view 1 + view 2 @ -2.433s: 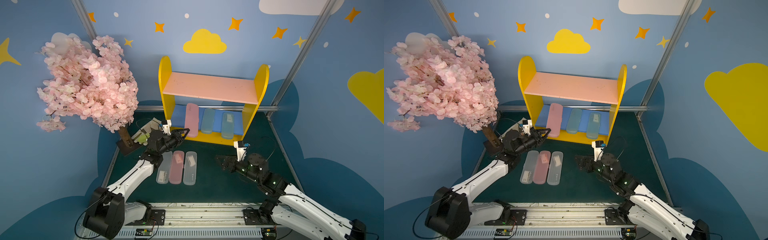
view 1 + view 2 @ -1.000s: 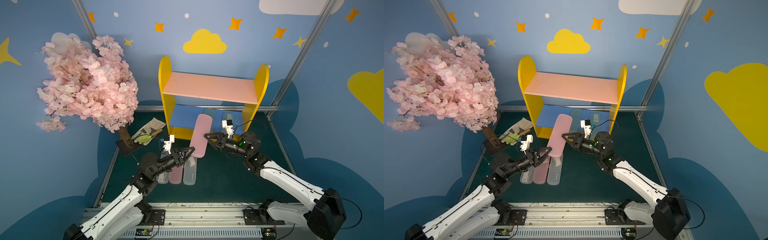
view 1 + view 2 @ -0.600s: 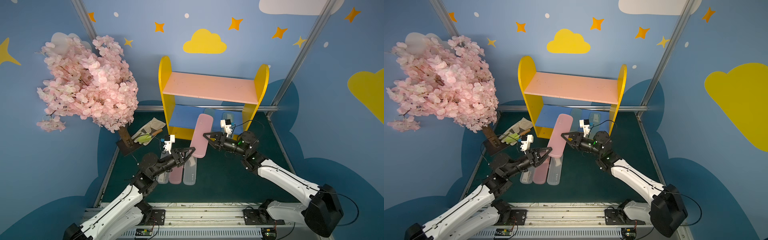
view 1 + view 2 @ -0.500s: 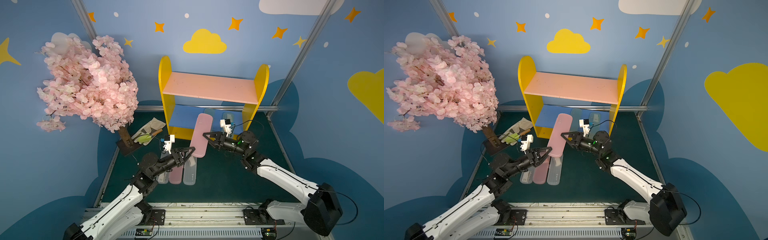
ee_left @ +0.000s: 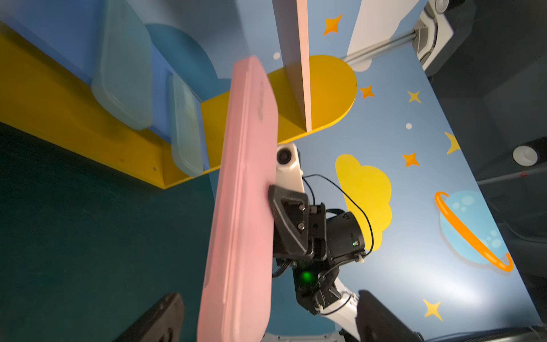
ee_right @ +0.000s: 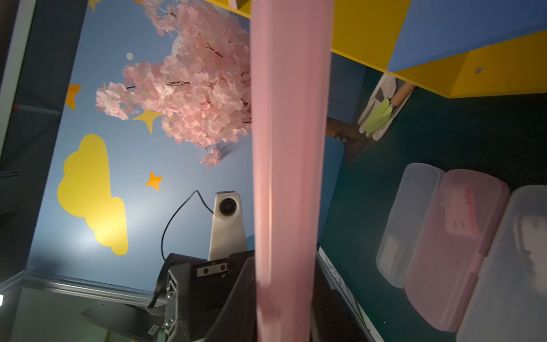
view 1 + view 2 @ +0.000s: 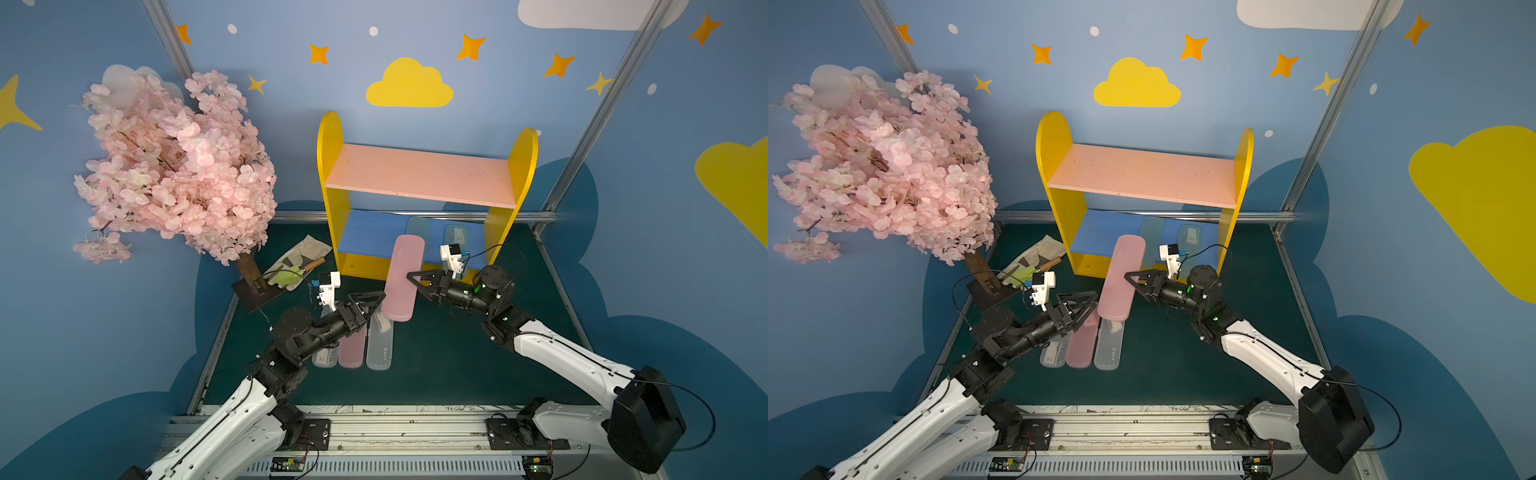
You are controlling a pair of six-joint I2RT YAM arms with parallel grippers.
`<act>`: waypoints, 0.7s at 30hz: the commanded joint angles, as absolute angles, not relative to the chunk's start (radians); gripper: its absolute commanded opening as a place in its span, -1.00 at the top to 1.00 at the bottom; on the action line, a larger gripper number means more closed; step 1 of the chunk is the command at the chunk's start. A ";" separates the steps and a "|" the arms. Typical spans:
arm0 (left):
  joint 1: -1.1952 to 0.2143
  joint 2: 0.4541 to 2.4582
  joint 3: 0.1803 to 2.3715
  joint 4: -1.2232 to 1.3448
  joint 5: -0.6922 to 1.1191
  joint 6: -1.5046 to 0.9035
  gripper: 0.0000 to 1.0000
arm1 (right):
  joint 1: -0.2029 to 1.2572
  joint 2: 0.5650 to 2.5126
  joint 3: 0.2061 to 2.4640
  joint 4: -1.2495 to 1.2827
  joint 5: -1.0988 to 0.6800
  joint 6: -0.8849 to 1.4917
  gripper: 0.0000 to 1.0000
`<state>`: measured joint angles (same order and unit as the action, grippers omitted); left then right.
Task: Remove the pencil cases from the shelf
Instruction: Place the pencil case at the center of the board.
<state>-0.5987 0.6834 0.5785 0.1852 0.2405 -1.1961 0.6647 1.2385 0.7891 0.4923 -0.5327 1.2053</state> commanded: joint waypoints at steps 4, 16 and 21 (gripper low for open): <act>-0.599 0.603 0.599 -0.108 0.052 -1.052 -1.00 | 0.661 1.158 0.730 0.196 -0.508 0.961 0.66; -0.598 0.535 0.541 -0.154 -0.008 -1.041 -1.00 | 0.663 1.172 0.537 0.172 -0.457 0.891 0.66; -0.597 0.551 0.532 -0.135 0.000 -1.049 -1.00 | 0.666 1.271 0.544 0.249 -0.493 0.854 0.67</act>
<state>-0.5983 0.5495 0.5415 -0.1421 0.0051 -1.0584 0.6647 1.2327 0.5320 0.1684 -0.4725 0.8925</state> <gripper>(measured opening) 0.997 0.237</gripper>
